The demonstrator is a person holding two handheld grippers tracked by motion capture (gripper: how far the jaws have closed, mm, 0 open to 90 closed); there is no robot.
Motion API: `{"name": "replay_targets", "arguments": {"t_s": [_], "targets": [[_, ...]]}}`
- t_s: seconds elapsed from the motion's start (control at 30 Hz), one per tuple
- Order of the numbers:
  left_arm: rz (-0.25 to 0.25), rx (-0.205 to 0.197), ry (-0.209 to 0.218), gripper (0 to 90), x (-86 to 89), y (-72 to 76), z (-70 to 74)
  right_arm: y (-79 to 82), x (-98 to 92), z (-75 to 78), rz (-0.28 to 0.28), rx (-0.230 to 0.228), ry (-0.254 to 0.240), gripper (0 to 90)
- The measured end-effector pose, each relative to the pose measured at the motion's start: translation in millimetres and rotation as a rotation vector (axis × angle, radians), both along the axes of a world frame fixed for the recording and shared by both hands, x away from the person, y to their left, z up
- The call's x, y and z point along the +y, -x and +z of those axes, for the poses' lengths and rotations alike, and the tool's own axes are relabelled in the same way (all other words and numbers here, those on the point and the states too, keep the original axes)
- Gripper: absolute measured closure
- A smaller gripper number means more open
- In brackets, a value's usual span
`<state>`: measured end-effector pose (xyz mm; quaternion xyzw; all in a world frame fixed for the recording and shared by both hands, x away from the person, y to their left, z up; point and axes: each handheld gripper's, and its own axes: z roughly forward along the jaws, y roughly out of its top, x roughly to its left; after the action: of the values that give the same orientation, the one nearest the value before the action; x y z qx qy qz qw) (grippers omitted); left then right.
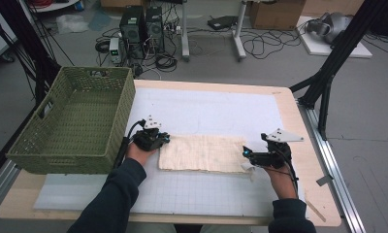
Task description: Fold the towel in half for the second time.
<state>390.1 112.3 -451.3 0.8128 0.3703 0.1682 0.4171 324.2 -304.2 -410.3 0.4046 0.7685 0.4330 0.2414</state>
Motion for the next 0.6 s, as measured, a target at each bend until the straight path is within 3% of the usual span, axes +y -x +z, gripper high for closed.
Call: {"name": "replay_targets", "arguments": {"t_s": [0.17,0.33,0.6], "targets": [[0.003,0.011,0.018,83.6,1.8,-0.8,-0.1,-16.0,-1.2,-2.4,-0.002,0.033,0.006,11.3],[0.015,0.022,0.034,83.5,3.6,-1.6,-0.2,-40.5,0.0,-13.5,0.010,0.116,0.009,12.7],[0.022,0.038,0.057,83.5,5.8,-2.5,-0.5,-66.7,9.5,-17.0,0.075,0.157,0.039,45.9]]}}
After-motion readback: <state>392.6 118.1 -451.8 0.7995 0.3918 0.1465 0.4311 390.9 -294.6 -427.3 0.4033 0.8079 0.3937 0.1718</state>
